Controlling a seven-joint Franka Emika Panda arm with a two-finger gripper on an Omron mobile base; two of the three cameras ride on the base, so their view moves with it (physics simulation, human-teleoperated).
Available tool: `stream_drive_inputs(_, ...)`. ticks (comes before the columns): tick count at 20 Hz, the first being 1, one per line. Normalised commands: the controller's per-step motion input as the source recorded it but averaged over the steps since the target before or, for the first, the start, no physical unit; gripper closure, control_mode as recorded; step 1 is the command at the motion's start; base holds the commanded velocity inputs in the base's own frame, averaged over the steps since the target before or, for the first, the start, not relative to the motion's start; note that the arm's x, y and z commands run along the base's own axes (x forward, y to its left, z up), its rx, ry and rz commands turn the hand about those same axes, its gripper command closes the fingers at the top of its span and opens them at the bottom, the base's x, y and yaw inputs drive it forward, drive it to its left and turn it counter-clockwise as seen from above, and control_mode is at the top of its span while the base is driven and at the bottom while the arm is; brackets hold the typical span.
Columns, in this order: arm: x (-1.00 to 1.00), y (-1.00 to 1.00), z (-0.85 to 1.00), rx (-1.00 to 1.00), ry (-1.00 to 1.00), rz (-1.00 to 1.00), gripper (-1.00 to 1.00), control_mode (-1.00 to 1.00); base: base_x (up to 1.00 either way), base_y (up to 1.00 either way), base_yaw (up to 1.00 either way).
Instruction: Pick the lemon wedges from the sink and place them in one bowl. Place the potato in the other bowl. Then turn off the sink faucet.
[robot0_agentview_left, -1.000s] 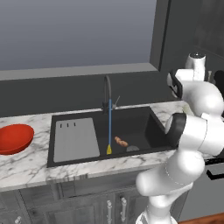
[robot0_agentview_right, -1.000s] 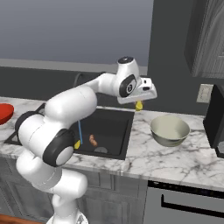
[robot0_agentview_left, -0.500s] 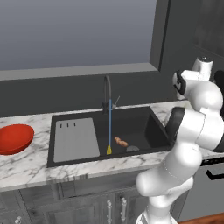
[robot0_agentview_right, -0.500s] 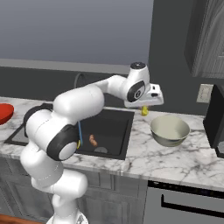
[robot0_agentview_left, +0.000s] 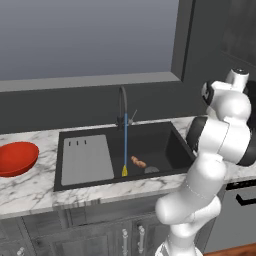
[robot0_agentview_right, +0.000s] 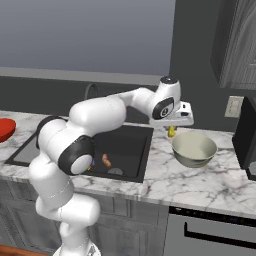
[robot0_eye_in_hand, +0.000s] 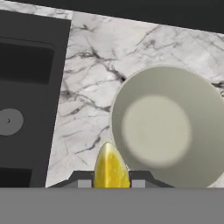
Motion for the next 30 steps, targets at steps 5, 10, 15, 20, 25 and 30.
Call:
stream_drive_inputs(5,0.0,-0.28,-0.35,0.07,0.0,0.0,1.0,-1.0,0.0,0.0,0.0)
stream_drive_inputs(10,0.07,-0.25,-0.24,0.06,0.0,0.0,1.0,-1.0,0.0,0.0,0.0)
stream_drive_inputs(15,0.23,-0.22,-0.12,0.05,0.0,0.0,1.0,-1.0,0.0,0.0,0.0)
stream_drive_inputs(20,0.31,-0.28,-0.06,0.05,0.01,0.0,1.0,-1.0,0.0,0.0,0.0)
stream_drive_inputs(25,0.28,-0.33,-0.15,0.03,0.0,0.0,1.0,-1.0,0.0,0.0,0.0)
stream_drive_inputs(30,0.24,-0.21,-0.31,0.01,0.0,0.0,1.0,-1.0,0.0,0.0,0.0)
